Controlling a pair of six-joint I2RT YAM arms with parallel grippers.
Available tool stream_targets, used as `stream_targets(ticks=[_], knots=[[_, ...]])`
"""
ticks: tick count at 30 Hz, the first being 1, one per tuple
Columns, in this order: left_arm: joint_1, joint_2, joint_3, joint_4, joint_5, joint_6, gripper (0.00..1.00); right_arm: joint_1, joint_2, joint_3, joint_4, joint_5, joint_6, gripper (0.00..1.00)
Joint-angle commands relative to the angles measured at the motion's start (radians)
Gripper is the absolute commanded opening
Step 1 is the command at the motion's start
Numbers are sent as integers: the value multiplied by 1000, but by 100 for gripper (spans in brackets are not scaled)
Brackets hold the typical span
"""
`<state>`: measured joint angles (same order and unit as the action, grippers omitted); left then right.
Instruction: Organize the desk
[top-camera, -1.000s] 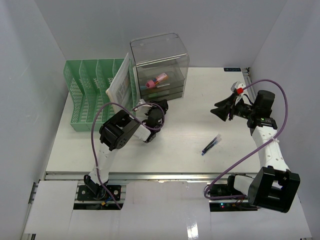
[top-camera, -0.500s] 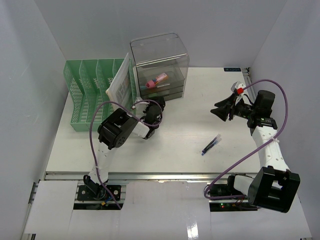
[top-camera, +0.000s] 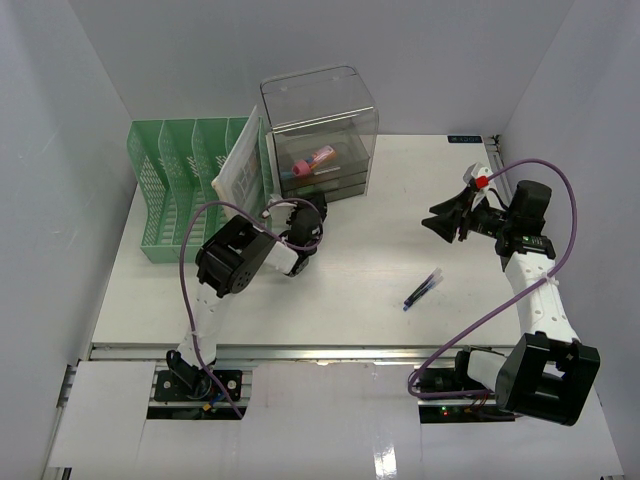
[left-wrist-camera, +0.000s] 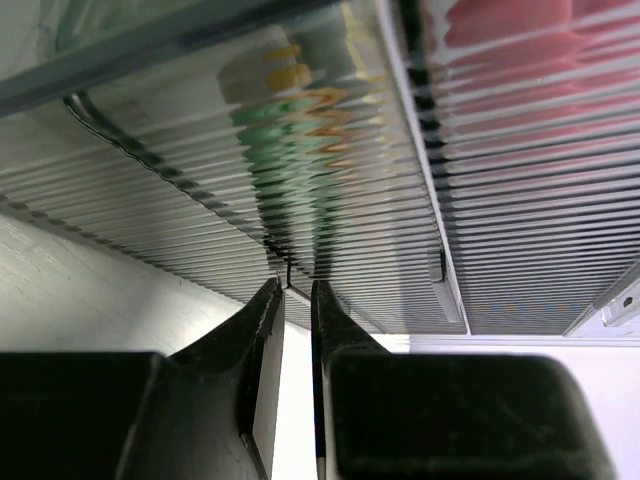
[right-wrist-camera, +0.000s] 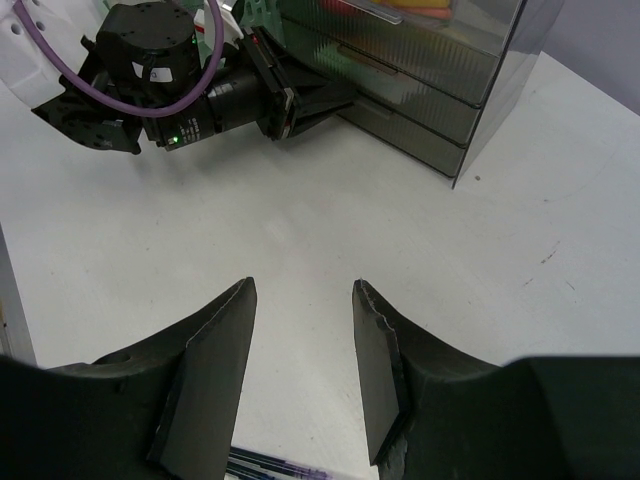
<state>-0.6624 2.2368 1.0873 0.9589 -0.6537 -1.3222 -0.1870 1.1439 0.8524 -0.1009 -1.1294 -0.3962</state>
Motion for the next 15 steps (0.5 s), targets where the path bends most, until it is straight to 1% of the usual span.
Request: stream_targets(ticks=[1,3,5,12,15], knots=[[4,-12,-13,12,41,9,9,-8,-12,-19,31,-32,1,50],[1,-20,-27,29,55,6,3,-8,-10,-19,32,-33,0,50],[-9,-31,-55,53,68,4,1,-7,-6,-21,32,-36,0,50],[-80,-95,-147,104,84,30,0,-8,4,-26,33,-38,-1,50],[-116,-118,-189,124,67,28,0,-7,7,-29,35,-40,-1,50]])
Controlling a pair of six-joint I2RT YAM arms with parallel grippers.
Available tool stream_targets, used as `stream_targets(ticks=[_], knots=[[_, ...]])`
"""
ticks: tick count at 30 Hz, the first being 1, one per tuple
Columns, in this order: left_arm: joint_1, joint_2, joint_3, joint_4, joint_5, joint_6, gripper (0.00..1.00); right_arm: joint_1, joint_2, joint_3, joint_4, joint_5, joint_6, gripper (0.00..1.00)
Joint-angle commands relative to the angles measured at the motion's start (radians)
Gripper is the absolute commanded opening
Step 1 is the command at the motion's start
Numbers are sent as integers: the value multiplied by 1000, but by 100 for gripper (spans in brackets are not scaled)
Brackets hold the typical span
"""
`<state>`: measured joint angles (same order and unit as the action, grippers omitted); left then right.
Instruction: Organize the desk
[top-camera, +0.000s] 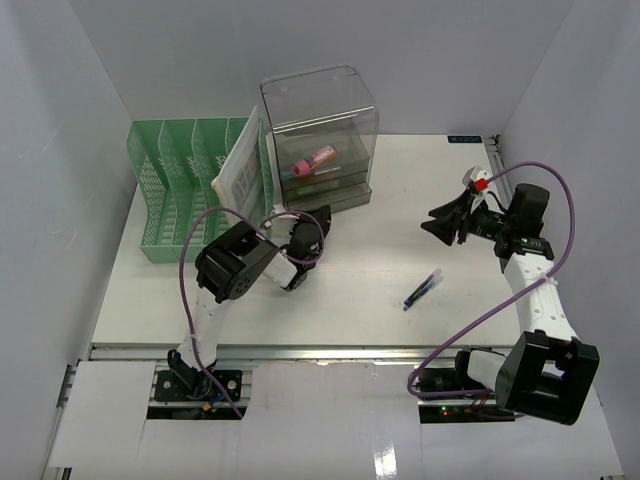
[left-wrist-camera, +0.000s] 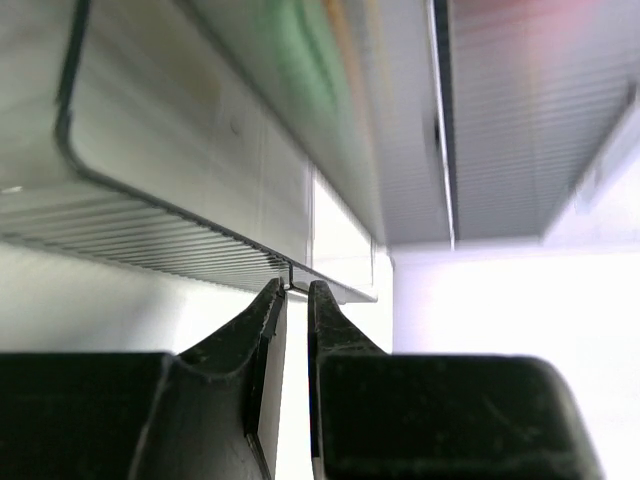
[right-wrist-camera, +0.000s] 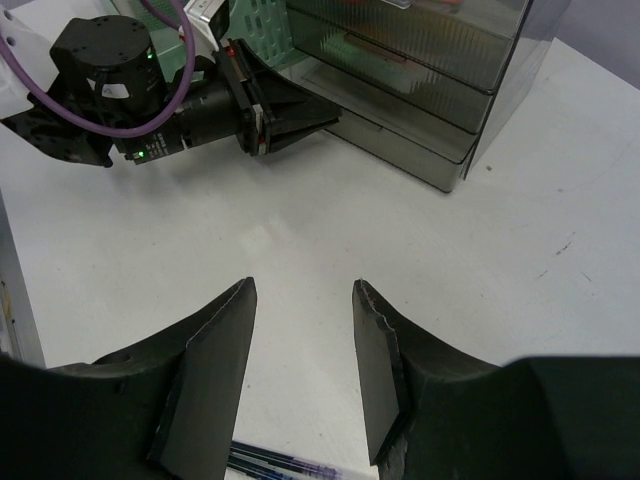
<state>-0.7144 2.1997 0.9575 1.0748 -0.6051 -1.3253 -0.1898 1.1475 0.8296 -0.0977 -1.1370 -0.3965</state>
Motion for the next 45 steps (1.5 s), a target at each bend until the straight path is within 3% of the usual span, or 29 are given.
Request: stream_targets(ticks=[1,5,8,9,11,14,17,19,20,21,23,25,28,34,38,41,45], knots=[[-74,-88,-71,11,9,28,0,-4,3,-6,34,-33,-1,50],[-100,-112,-94,-5,-6,22,0,-5,4,-10,35,-28,-8,50],[-100,-127,-98,-25,-7,21,10,-5,9,-13,29,-27,-24,51],[-100,-138,-97,-47,-10,18,26,-5,12,-13,21,-35,-40,53],[-100,-172,-81,-147,-20,12,69,-2,18,-9,-21,-63,-105,56],[-100,-224,-70,-233,-17,16,84,6,19,7,-132,-81,-225,64],[-100,-273,-92,-227,13,59,86,34,29,44,-354,-104,-580,79],[-100,-309,-98,-267,49,90,86,48,46,67,-613,-130,-946,93],[-102,-338,-97,-291,91,119,86,57,69,93,-851,-120,-1129,96],[-102,-355,-97,-315,118,129,86,76,84,115,-970,-79,-1391,96],[-103,-397,-101,-389,184,153,86,94,124,177,-1166,-24,-1565,95],[-105,-432,-111,-453,239,180,85,116,136,207,-1213,74,-1692,92],[-114,-510,-161,-511,316,214,82,156,120,224,-1202,248,-1778,87],[-117,-769,-298,-607,420,375,74,209,149,254,-1070,514,-1719,76],[-114,-945,-306,-712,556,653,75,233,207,252,-1016,660,-1708,65],[-113,-1082,-218,-909,638,842,81,252,263,278,-1060,702,-1717,55],[-112,-1226,-119,-1224,536,1127,85,300,293,255,-1040,756,-1693,50]])
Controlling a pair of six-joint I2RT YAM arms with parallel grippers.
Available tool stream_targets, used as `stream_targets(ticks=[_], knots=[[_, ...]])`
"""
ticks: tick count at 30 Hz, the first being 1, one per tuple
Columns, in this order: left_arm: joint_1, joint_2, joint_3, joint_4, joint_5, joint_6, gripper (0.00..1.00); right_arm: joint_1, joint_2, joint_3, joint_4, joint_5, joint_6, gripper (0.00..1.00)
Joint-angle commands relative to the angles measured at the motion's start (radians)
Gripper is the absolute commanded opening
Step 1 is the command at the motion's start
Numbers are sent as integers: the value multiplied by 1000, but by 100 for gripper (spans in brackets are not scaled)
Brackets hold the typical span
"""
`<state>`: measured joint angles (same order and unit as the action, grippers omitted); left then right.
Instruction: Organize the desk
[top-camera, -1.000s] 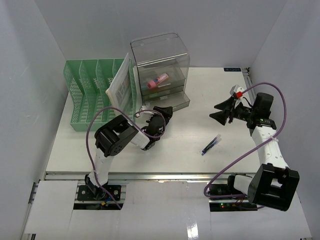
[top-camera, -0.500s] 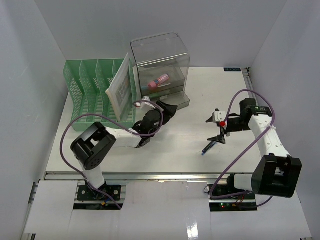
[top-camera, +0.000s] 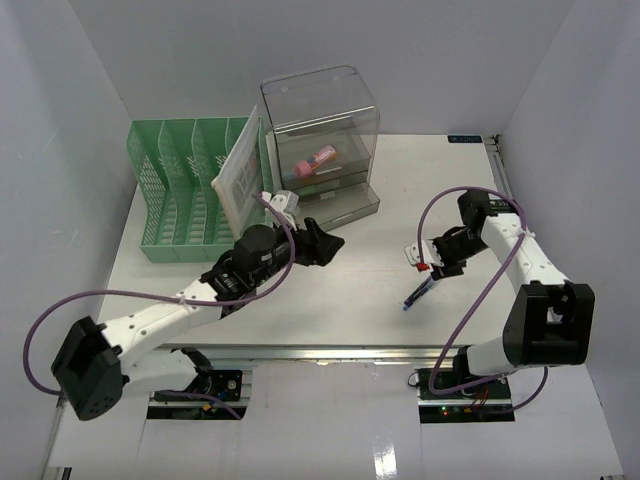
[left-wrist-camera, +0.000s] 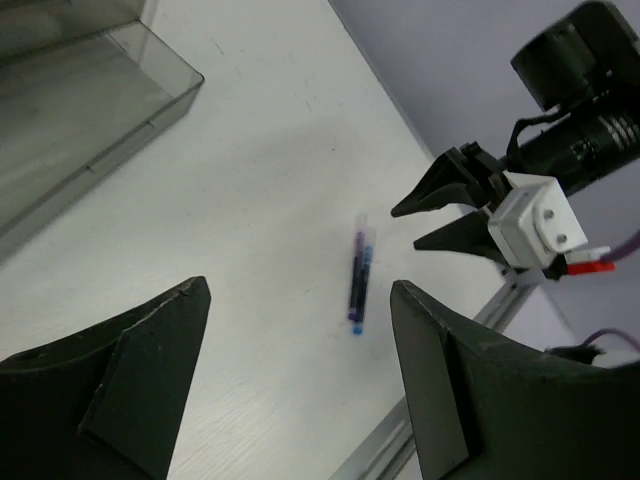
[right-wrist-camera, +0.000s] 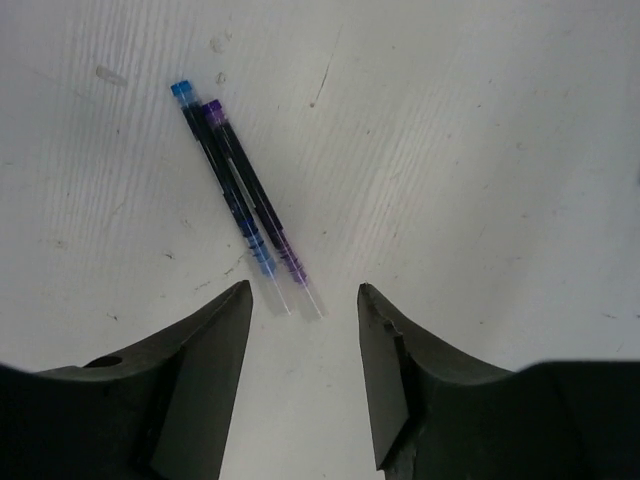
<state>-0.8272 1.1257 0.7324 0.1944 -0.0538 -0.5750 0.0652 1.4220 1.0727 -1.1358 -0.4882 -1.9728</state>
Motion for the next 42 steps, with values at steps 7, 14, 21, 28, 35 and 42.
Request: stream_targets(ticks=[7,14,21,28,35,42], knots=[[3,-387,-1,-473,-222,573,91,105,84,-17,126,142,39,34],[3,-612,-126,-489,-305,625,93,149,121,-69,185,162,84,33],[3,-751,-154,-488,-367,618,98,182,143,-100,204,188,97,34],[3,-776,-160,-487,-370,617,98,188,150,-120,216,207,93,34],[3,-767,-162,-486,-362,618,98,191,141,-135,217,212,72,34],[3,-765,-163,-486,-360,618,98,199,150,-136,223,217,71,33]])
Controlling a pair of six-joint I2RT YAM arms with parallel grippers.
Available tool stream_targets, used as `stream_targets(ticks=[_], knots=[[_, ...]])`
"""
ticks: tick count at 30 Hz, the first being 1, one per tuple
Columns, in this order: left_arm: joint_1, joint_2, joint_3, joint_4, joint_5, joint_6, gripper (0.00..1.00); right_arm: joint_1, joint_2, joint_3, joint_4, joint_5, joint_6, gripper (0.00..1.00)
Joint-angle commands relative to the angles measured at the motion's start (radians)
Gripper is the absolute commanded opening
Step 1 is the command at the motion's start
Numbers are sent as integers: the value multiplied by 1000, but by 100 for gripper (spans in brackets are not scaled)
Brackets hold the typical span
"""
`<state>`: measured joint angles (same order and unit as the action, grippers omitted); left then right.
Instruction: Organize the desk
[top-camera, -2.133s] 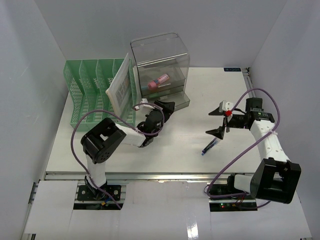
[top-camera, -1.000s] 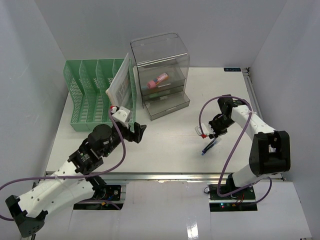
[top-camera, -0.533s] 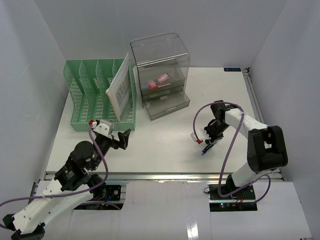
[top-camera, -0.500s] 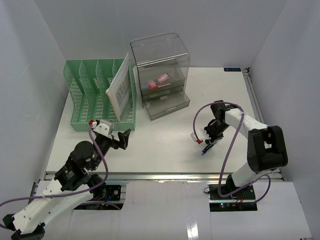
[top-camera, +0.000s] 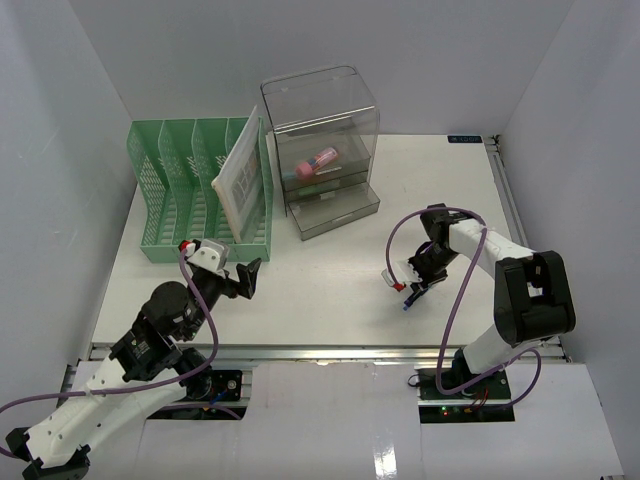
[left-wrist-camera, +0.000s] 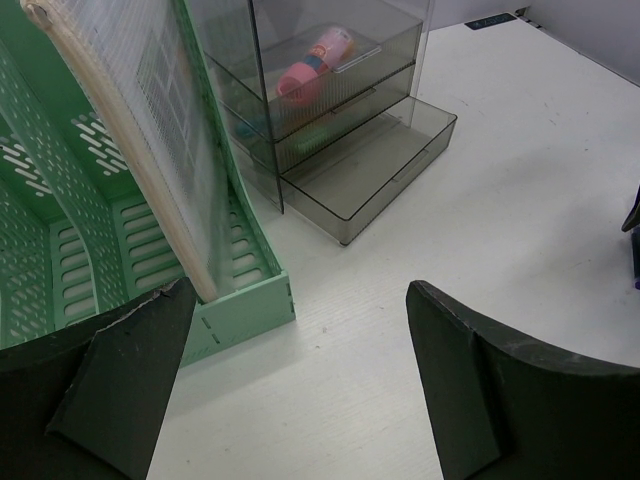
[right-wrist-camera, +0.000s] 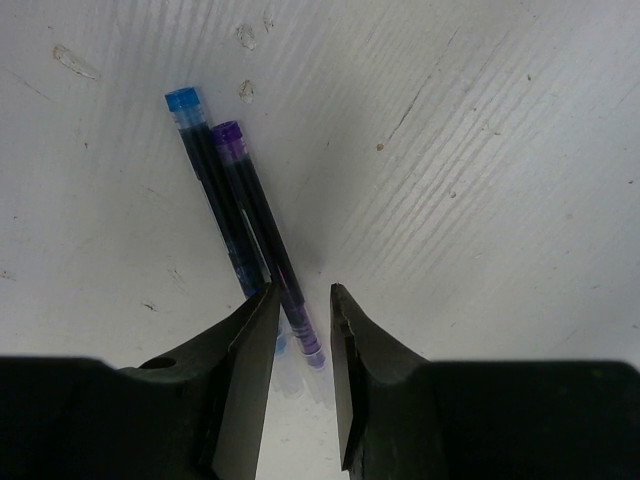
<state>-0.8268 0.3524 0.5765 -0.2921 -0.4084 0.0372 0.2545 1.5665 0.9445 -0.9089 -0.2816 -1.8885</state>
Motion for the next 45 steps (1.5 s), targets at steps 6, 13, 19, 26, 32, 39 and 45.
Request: stream_targets(ticks=[6,13,19,26,32,39,45], knots=[[3,7,-7,1,-6,6,98,14,15,-10,4,19,-12,33],[3,8,-9,2,-6,6,98,17,15,-16,6,30,-16,33],[3,10,-9,2,-3,6,98,19,15,-21,10,34,-23,33],[4,10,-8,1,-6,6,98,22,27,-15,25,35,-16,33],[3,8,-8,2,-8,6,98,23,43,-1,29,33,-13,32],[3,8,-9,1,-9,6,98,31,69,11,49,42,-2,32],[3,8,-9,1,-13,5,98,35,129,53,70,54,23,28]])
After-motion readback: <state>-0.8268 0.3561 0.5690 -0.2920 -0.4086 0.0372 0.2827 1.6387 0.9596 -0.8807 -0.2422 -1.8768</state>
